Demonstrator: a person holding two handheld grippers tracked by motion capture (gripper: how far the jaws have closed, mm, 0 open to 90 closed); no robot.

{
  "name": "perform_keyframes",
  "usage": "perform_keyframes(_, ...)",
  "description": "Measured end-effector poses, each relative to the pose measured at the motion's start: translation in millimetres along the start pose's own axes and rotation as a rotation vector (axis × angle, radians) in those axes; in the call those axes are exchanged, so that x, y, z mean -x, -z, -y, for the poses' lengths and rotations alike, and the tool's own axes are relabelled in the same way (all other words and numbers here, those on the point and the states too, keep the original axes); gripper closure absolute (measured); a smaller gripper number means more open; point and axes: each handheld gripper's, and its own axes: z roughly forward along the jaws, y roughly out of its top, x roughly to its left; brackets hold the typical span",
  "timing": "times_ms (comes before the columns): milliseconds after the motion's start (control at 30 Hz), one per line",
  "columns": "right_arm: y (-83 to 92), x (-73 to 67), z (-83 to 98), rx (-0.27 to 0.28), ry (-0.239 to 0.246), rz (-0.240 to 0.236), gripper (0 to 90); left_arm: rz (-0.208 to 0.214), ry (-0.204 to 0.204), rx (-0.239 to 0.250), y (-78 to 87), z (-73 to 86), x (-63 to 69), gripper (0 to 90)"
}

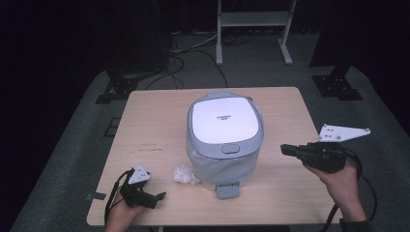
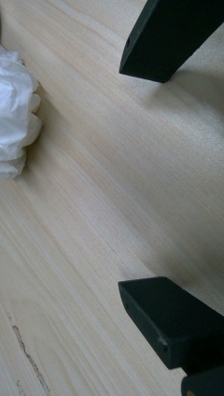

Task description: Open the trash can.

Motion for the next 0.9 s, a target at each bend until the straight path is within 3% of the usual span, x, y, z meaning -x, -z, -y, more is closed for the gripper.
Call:
perform_keyframes(467,10.2,-17.2,-38.8,0.073,0.056,-0.061,90.0,0.000,0.000,0.002,-0.1,0.1,0.0,0.0)
perform_keyframes(900,5.6,-30.1,-56.9,0.111,0.082,-0.110,90.0,0.000,0.000,0.002,-0.1,0.0,0.0,0.0)
